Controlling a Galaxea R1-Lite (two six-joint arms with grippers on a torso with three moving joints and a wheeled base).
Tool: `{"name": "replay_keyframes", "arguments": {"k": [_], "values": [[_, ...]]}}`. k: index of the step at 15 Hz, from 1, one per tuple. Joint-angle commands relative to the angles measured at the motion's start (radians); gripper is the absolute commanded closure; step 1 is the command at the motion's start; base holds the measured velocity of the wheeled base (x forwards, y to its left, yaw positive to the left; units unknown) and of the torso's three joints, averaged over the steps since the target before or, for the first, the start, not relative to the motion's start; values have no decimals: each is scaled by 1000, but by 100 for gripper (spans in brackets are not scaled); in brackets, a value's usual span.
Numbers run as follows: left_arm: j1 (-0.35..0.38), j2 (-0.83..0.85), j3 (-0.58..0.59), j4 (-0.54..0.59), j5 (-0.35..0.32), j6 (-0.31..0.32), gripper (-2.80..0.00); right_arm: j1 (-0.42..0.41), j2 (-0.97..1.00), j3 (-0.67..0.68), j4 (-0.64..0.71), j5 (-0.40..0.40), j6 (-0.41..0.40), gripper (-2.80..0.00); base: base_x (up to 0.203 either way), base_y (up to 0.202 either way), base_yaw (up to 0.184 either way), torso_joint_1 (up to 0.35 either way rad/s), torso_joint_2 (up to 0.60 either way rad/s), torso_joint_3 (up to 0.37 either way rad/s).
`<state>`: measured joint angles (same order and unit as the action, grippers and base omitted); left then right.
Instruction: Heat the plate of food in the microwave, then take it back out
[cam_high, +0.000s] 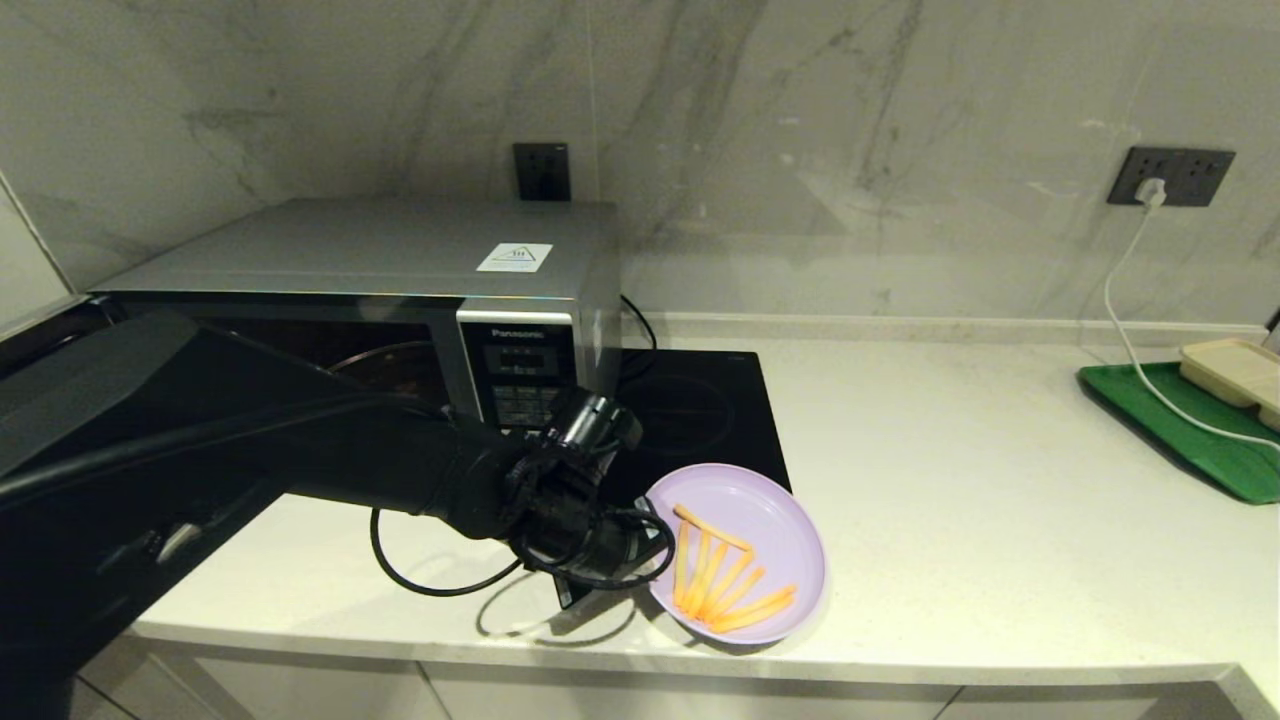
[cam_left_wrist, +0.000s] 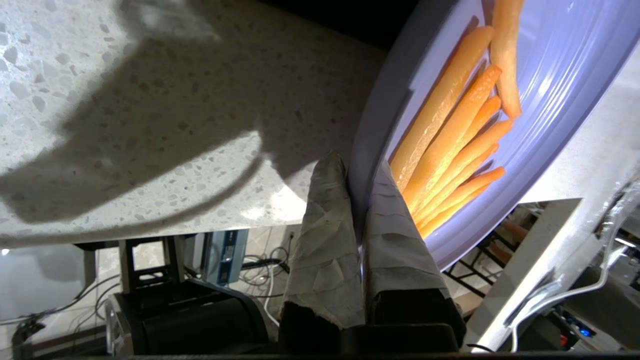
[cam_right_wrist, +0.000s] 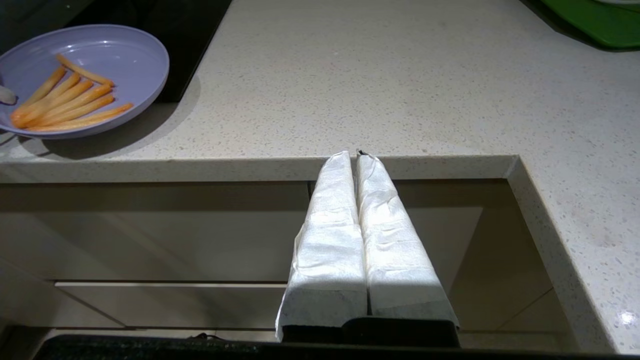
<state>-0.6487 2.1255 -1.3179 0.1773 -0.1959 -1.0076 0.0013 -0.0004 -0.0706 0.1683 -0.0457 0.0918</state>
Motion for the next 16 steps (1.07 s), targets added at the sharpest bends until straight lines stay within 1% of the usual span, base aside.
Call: {"name": "replay_keyframes", "arguments": {"k": [1,4,6,10,16], "values": [[7,32,-38,6,-3,-3,0,0,0,0,0,0,0,0,0,0,0,0,0,0],[17,61,-106,54,-18,-5,0,0,0,0,0,0,0,0,0,0,0,0,0,0],[17,51,-126,79,-20,-6,0,0,0,0,0,0,0,0,0,0,0,0,0,0],[-6,59,-144,78,-22,-10,0,0,0,0,0,0,0,0,0,0,0,0,0,0],[-12,52,-139,80,-22,-14,0,0,0,0,0,0,1,0,0,0,0,0,0,0]]}}
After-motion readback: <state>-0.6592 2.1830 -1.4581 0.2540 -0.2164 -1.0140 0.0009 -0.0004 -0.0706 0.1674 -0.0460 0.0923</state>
